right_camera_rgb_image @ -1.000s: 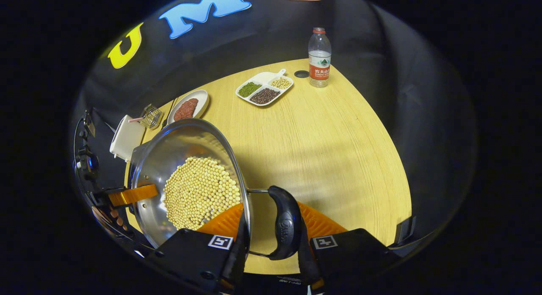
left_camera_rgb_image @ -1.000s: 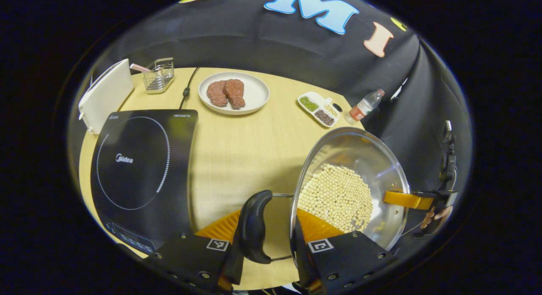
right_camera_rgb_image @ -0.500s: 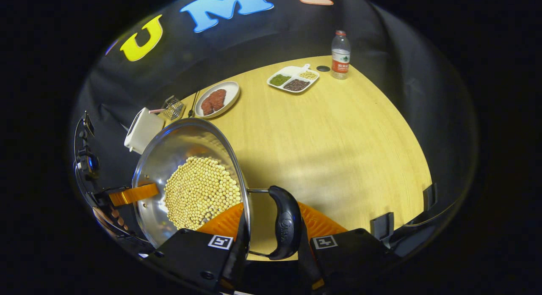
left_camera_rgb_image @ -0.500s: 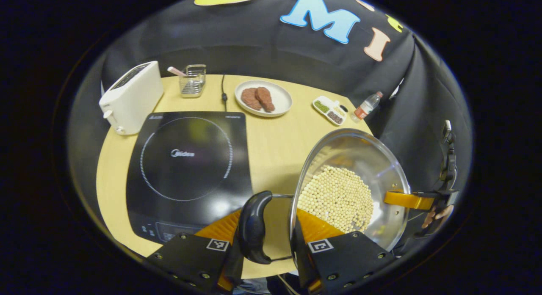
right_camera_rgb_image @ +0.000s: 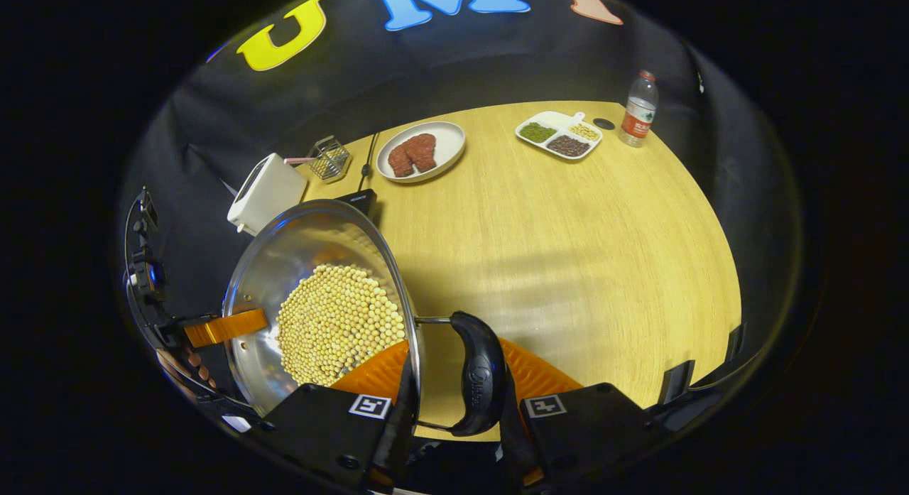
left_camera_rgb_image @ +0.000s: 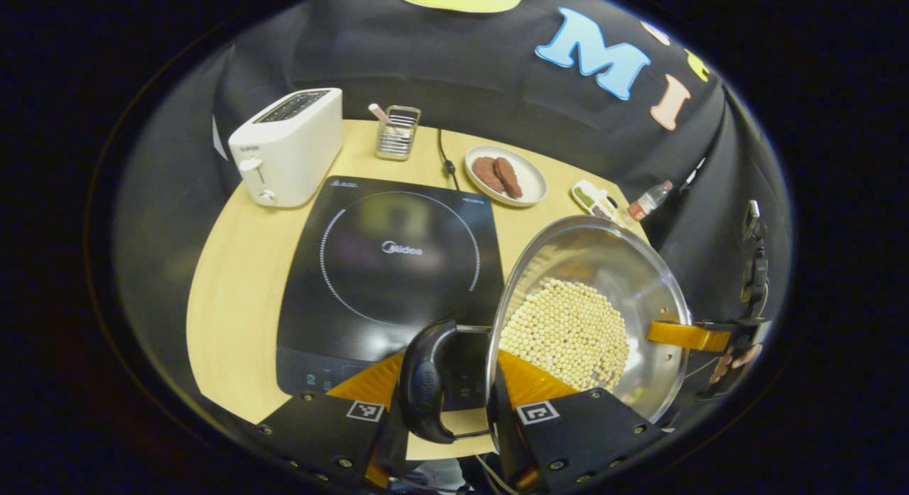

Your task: First push the handle of the pot to place it horizontally, then grasp the pot with both hands and set it on the induction cooktop.

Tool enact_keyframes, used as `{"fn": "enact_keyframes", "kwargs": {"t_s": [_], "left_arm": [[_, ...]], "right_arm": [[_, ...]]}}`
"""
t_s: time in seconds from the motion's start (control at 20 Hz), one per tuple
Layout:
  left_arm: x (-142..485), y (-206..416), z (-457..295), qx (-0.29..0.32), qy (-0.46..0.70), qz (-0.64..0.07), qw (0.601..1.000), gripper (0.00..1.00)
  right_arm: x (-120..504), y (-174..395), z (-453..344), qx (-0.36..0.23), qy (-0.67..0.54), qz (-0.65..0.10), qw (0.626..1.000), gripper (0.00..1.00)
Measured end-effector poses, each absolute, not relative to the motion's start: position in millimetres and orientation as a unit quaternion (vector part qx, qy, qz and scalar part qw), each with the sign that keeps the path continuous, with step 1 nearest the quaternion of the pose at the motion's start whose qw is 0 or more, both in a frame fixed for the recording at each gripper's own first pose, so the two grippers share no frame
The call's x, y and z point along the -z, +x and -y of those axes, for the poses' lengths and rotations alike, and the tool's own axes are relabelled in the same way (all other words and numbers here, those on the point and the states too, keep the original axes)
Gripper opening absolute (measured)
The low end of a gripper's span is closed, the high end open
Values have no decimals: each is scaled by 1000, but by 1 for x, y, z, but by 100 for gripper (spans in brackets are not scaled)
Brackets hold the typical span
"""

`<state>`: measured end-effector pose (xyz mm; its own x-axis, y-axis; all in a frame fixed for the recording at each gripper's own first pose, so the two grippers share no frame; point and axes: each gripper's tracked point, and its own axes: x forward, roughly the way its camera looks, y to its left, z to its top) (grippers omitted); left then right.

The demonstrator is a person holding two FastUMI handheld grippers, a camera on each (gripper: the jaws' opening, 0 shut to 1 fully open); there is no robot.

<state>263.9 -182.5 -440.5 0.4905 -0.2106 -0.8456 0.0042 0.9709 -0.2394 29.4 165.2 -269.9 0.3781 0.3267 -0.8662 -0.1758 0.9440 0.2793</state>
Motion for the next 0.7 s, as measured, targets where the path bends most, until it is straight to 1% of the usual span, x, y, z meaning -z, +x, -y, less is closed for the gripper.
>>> {"fn": "enact_keyframes", "kwargs": {"t_s": [0.1,0.15,0.2,0.25,0.4,0.45,0.5,0.55,0.6,0.65,0.7], "left_arm": [[440,261,184,56,-101,-501,858,56],[439,260,183,53,-99,-502,858,56],[439,260,184,50,-97,-501,858,55],[438,259,183,47,-93,-501,859,53],[436,257,184,38,-90,-498,861,48],[436,257,184,37,-92,-499,861,52],[437,257,184,35,-93,-500,860,48],[437,256,183,34,-94,-501,860,52],[439,254,182,33,-94,-501,860,52],[439,254,182,32,-96,-500,860,52],[440,252,182,31,-98,-500,860,52]], "right_arm": [[272,33,-180,-158,72,-538,825,54],[272,36,-190,-160,73,-540,823,51],[273,40,-200,-162,74,-540,823,53],[275,44,-209,-161,77,-540,823,51],[281,54,-239,-167,78,-535,824,51],[282,57,-248,-169,79,-535,824,51],[283,62,-255,-172,79,-534,824,51],[283,66,-262,-174,77,-533,825,51],[283,71,-267,-176,75,-530,826,53],[283,74,-273,-177,74,-530,826,51],[283,78,-278,-178,73,-529,826,50]]}}
